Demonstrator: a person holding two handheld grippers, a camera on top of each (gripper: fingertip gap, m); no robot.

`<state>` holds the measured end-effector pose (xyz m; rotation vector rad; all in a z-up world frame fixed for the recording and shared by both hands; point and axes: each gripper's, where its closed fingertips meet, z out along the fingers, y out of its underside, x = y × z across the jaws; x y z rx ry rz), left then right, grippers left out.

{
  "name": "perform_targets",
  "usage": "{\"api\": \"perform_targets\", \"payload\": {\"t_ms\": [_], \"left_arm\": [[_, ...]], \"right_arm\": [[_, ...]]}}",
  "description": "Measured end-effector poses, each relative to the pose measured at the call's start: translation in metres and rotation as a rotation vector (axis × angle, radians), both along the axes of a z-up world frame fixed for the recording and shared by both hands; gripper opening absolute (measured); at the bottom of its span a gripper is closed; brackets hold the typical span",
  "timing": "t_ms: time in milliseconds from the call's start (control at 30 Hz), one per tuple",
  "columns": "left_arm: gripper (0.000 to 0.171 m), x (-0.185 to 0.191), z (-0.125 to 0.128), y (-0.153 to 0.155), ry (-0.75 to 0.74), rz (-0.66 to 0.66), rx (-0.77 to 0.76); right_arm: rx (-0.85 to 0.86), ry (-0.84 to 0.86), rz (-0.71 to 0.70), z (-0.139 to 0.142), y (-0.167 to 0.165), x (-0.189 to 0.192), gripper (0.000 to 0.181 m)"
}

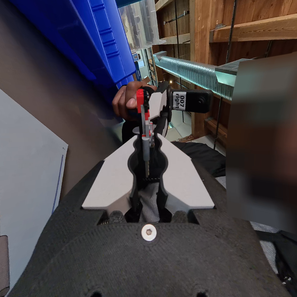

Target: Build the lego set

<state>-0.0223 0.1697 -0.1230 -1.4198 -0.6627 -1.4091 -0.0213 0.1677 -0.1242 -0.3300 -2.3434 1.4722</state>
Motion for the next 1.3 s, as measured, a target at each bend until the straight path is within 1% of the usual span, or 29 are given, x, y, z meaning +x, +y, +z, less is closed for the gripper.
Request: {"api": "perform_targets", "payload": {"t_ms": [333, 567, 767, 933, 1100, 1200, 1300], "left_arm": [[0.015, 0.007, 0.0, 0.0, 0.013, -0.036, 0.0], [0.015, 0.01, -0.003, 0.001, 0.04, -0.039, -0.016], [0.014, 0.008, -0.003, 0.002, 0.054, -0.015, -0.019], [0.014, 0.001, 0.001, 0.0, 0.025, 0.015, 0.008], [0.014, -0.006, 0.003, -0.001, -0.005, 0.045, 0.022], [0.014, -0.006, 0.002, -0.001, 0.003, 0.05, 0.016], [0.014, -0.006, 0.002, -0.001, 0.003, 0.05, 0.015]], "right_arm": [[0.021, -0.021, 0.053, -0.003, -0.001, 0.009, 0.035], [0.054, -0.013, 0.055, -0.005, -0.001, 0.009, 0.035], [0.052, -0.009, 0.038, -0.005, 0.0, 0.006, 0.035], [0.016, 0.012, -0.003, -0.001, -0.001, -0.001, 0.035], [-0.022, 0.039, -0.033, 0.005, 0.0, -0.006, 0.043], [-0.068, 0.039, -0.04, 0.011, -0.001, -0.007, 0.043], [-0.062, 0.036, -0.046, 0.009, -0.002, -0.008, 0.041]]}}
